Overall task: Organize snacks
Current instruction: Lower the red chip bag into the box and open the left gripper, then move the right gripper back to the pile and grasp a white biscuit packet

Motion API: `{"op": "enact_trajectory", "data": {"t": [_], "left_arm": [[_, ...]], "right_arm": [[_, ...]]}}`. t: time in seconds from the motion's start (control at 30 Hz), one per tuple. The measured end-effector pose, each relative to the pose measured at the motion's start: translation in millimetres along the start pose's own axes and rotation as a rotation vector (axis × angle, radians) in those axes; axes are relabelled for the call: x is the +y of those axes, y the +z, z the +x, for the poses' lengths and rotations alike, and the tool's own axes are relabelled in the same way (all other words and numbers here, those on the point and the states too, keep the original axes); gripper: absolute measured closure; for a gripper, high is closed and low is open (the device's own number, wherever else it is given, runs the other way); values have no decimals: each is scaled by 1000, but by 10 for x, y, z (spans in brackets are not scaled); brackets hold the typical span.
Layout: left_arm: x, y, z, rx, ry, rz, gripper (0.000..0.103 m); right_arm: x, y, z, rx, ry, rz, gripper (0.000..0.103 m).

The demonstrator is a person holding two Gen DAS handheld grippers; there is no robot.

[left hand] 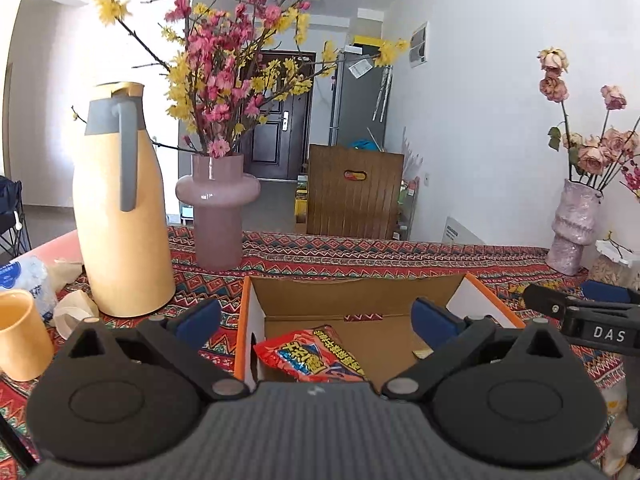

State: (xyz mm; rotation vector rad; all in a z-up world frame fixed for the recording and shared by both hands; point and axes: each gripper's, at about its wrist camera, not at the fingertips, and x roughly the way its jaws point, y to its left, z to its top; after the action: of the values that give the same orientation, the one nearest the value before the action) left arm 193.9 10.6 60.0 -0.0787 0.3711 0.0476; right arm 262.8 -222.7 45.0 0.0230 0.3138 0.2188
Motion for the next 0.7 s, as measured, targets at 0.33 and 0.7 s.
{"op": "enact_trajectory", "data": {"t": [0.33, 0.7], "left_arm": [[112, -259, -318, 26, -10, 23, 0], [426, -654, -515, 81, 12, 20, 0]], "right_arm": [[19, -197, -583, -11, 29, -42, 0], [-73, -681, -1008, 79, -10, -38, 0]]}}
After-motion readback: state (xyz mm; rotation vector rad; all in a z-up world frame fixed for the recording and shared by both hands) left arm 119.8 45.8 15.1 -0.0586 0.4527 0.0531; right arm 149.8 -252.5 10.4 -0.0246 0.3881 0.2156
